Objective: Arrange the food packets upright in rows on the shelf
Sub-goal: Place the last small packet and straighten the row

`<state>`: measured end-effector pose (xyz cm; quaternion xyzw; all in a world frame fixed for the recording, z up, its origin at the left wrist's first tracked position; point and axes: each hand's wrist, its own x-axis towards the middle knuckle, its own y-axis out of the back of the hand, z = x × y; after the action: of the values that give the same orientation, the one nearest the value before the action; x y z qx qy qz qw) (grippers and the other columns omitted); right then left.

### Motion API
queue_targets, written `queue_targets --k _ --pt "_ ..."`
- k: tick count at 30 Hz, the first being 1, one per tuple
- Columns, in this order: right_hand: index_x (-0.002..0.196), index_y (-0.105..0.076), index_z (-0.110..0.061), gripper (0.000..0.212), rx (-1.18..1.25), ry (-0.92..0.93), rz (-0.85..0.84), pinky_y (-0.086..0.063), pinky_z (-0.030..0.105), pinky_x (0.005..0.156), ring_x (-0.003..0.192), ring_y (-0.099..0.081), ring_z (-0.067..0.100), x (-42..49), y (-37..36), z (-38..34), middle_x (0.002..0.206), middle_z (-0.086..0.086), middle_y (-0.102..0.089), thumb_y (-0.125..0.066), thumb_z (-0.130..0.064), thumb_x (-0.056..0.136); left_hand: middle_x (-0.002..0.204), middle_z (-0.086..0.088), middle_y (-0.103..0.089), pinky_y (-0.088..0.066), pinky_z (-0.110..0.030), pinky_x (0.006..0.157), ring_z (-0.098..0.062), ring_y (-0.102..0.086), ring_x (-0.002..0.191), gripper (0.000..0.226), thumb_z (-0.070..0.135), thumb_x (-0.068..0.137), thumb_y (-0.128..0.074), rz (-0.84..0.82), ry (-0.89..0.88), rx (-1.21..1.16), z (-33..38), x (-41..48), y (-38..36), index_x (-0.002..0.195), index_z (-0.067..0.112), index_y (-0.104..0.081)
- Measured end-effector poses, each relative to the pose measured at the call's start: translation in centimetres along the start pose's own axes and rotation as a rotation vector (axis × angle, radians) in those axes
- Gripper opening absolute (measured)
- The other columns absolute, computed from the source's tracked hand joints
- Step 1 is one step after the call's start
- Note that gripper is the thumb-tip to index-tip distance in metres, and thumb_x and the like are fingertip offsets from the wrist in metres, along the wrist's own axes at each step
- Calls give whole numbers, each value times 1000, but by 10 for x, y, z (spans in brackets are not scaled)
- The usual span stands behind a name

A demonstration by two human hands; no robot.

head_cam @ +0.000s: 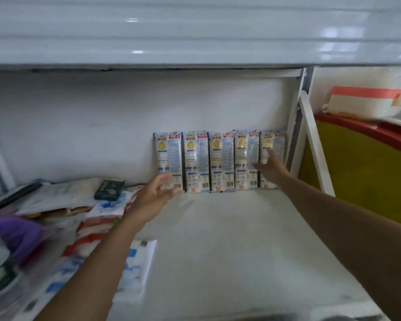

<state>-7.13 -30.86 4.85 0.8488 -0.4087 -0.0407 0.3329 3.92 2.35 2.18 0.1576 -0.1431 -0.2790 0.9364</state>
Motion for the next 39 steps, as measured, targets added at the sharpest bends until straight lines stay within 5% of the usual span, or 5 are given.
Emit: queue_targets --k 12,18,22,33,39 --pt "163 -13 -12 85 -126 205 -229 -32 43 119 150 -34 34 -86 -90 -89 167 12 -28 -64 -36 99 126 9 -60 -46 -29 92 -14 -61 115 49 36 98 -66 191 -2 115 -14 -52 30 143 20 -56" --pt "162 -17 -16 81 -94 182 -285 -39 40 112 144 -43 34 -65 -178 -109 163 12 -38 -63 -36 99 155 5 -47 -45 -38 107 -21 -57 131 70 58 93 -62 152 154 -76 -44 -11 36 154 32 -40" --pt "158 -27 -15 68 16 110 -261 -55 33 79 115 -62 29 -28 -225 -118 151 10 -51 -60 -25 100 150 2 -53 -47 -44 107 -24 -57 129 67 64 92 -58 173 223 -70 -64 16 31 151 34 -43" --pt "140 -48 -6 45 76 -44 -102 -35 15 62 112 -60 29 37 -274 -140 133 16 -61 -59 -18 98 111 0 -69 -52 -36 94 -20 -64 104 31 25 100 -61 298 257 -432 -63 54 23 129 13 -61" --pt "140 -48 -4 37 193 -57 -43 -50 40 101 122 -62 32 52 -283 -127 134 17 -62 -47 -10 104 106 -1 -71 -55 -35 85 -16 -68 91 16 23 101 -58 297 284 -506 -66 56 29 115 20 -64"
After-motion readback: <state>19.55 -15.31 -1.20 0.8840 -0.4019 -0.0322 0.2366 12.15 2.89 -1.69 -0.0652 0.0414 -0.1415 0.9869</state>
